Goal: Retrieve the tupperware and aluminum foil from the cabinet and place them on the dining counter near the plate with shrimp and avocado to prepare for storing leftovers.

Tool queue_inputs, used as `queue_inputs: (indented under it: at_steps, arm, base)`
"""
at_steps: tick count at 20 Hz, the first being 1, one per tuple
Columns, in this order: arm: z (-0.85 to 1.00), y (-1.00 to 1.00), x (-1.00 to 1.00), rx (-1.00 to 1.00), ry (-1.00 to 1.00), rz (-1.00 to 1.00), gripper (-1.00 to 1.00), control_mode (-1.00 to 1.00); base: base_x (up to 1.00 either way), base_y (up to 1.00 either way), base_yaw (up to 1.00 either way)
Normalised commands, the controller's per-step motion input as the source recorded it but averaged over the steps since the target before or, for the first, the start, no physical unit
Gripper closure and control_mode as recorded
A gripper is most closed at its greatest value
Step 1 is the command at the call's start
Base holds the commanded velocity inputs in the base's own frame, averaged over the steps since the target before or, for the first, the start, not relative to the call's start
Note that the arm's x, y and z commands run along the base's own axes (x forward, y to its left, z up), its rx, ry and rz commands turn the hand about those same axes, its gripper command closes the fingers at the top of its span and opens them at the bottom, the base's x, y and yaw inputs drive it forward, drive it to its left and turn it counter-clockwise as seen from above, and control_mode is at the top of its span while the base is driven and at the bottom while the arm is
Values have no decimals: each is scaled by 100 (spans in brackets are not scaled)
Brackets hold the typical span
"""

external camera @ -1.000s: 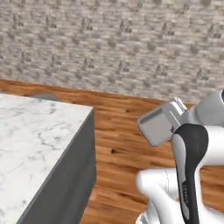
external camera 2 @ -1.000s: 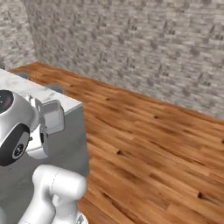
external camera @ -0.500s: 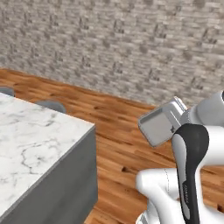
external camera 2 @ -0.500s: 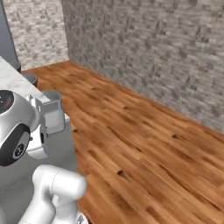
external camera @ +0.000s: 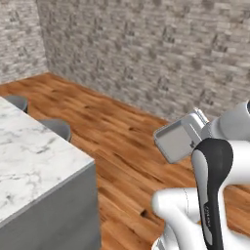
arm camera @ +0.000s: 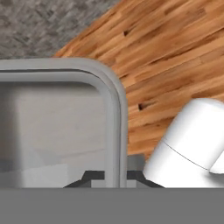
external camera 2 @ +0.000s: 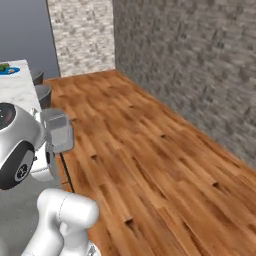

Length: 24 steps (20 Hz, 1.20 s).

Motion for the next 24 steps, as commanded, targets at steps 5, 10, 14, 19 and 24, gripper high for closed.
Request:
queue_inputs:
  at_steps: [5,10,14,19,24]
  arm:
    - [0,0,0,0,0,0,100,100]
    - [0,0,0,0,0,0,100,100]
    - [0,0,0,0,0,0,100,100]
    - [0,0,0,0,0,0,100,100]
    - [0,0,0,0,0,0,100,100]
  base:
    - [84,-97,42]
    - [91,-91,40]
    - [96,-87,41]
    - [97,-83,41]
    - [100,-67,42]
